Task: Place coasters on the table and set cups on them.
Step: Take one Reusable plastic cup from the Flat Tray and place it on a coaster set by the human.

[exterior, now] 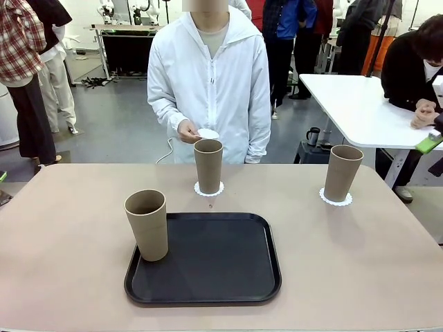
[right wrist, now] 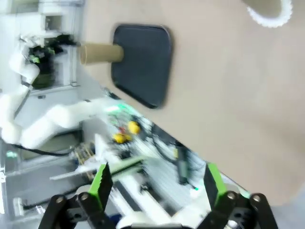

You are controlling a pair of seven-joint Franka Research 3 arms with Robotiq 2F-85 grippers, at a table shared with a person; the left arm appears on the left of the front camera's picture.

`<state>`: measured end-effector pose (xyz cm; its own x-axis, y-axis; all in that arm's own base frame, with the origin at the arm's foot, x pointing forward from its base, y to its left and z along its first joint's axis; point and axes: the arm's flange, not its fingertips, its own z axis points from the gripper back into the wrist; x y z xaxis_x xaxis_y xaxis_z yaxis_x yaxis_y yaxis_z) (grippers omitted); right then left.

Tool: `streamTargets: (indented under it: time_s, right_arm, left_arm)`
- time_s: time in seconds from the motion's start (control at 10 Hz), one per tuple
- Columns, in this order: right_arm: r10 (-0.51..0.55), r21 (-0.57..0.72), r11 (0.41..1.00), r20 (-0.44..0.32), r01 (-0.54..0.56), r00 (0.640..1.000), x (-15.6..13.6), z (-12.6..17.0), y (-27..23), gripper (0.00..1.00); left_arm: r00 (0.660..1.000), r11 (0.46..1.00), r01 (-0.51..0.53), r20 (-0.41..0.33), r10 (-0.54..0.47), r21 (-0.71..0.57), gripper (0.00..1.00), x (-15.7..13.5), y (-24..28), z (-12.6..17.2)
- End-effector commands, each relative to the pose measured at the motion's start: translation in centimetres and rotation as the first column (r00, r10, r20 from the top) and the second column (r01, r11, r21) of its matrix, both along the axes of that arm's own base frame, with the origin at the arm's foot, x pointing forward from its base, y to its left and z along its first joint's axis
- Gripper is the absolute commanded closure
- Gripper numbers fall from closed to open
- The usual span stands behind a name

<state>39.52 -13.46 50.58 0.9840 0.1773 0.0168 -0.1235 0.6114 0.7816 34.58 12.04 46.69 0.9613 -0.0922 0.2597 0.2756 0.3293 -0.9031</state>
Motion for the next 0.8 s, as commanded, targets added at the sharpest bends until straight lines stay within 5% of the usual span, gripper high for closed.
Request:
streamTargets:
  time_s: [0.0,0.4,0.7]
  right_arm:
    - [-0.169,0.200,0.964,-0.036,0.173,0.985,1.9,-2.3,-3.9,0.00]
    - [-0.292,0.311,0.910,0.009,0.275,0.956,1.8,-3.1,-10.8,0.00]
    - [-0.330,0.330,0.887,-0.037,0.323,0.943,1.9,-3.9,-14.3,0.00]
  left_arm:
    - [1.000,1.000,-0.001,0.007,0.001,-0.007,0.00,-0.1,0.0,0.2]
    - [1.000,1.000,-0.001,0.007,0.001,-0.007,0.00,-0.1,0.0,0.2]
    - [1.000,1.000,-0.001,0.007,0.001,-0.007,0.00,-0.1,0.0,0.2]
